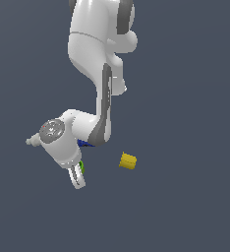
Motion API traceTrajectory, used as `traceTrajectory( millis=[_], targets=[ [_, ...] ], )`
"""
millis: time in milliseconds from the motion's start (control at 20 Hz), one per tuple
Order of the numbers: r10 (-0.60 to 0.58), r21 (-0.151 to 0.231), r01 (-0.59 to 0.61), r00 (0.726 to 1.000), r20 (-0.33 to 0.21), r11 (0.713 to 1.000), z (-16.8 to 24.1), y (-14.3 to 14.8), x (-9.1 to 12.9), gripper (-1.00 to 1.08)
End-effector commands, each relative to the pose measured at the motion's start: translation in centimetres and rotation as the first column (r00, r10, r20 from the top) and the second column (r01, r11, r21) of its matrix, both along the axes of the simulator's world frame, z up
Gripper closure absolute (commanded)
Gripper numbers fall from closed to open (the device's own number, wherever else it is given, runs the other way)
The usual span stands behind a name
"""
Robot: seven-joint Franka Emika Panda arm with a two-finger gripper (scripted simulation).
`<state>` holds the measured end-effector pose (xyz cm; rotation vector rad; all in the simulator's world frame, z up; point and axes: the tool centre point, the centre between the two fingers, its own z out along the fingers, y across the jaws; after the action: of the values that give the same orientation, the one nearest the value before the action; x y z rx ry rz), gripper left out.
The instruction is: Pick up a designated object from a clutter of objects.
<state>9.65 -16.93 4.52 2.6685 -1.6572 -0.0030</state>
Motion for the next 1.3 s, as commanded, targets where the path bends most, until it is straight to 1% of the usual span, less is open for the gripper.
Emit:
traceTrajectory(
  millis=[0,250,500,1250],
  targets=[
    [0.000,0.000,0.000,1.000,0.002,1.000,0.5,0.1,-0.2,1.08],
    [0.000,0.000,0.000,1.000,0.002,1.000,2.0,0.5,-1.3,1.08],
    [0.000,0.001,0.000,1.000,0.002,1.000,4.4,1.1,-3.0,1.08],
    [0.000,0.003,0.000,1.000,0.002,1.000,14.4,3.5,-10.1,1.08]
  ],
)
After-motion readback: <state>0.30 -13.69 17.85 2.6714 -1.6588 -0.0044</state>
